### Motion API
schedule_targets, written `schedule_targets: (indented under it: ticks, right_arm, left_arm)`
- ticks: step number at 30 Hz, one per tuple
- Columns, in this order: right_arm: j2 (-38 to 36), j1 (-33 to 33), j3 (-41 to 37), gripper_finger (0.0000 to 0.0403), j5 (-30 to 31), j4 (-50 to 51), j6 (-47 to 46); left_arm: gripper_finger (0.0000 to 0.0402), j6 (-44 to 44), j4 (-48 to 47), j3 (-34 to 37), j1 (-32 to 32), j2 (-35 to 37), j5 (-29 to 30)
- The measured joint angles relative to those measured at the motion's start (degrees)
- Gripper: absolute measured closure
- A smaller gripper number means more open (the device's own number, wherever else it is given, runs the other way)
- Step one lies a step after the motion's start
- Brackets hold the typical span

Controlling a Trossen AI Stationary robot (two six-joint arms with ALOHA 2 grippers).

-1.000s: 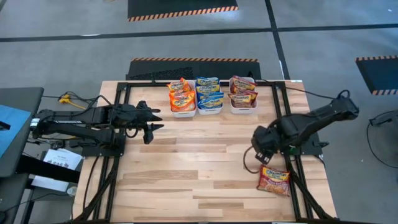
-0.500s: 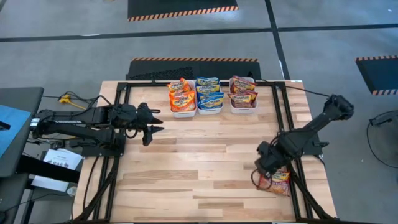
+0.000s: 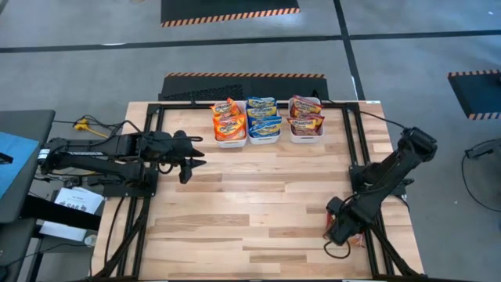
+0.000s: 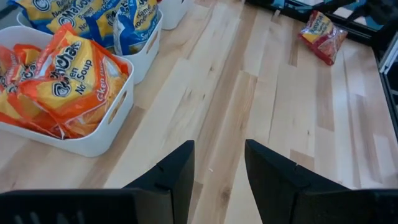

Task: Sort Maruchan noodles
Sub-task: Put the red noodle pack into the right white bin

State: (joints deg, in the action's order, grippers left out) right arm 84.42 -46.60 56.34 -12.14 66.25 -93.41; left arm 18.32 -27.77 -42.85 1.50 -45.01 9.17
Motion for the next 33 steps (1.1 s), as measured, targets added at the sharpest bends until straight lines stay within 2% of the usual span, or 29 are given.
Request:
schedule_targets:
  ticks: [12, 23, 28, 33]
  right_arm:
    - [9.03, 0.31, 0.0, 0.0171, -0.05, -3.0, 4.19]
    - [13.89, 4.06, 0.26, 0.0174, -3.05, -4.22, 9.89]
    - [14.1, 5.26, 0.13, 0.0215, -3.92, -5.53, 11.02]
    - [14.14, 6.43, 0.07, 0.03, -5.26, -7.61, 11.2]
  left_arm:
    - [0.0271, 0.98, 0.0, 0.0, 0.0, 0.0, 0.0]
    - [0.0271, 1.45, -0.02, 0.0, 0.0, 0.0, 0.0]
    - [0.0271, 1.45, -0.02, 0.0, 0.0, 0.0, 0.02]
    - [0.0271, 1.45, -0.04, 0.0, 0.0, 0.0, 0.02]
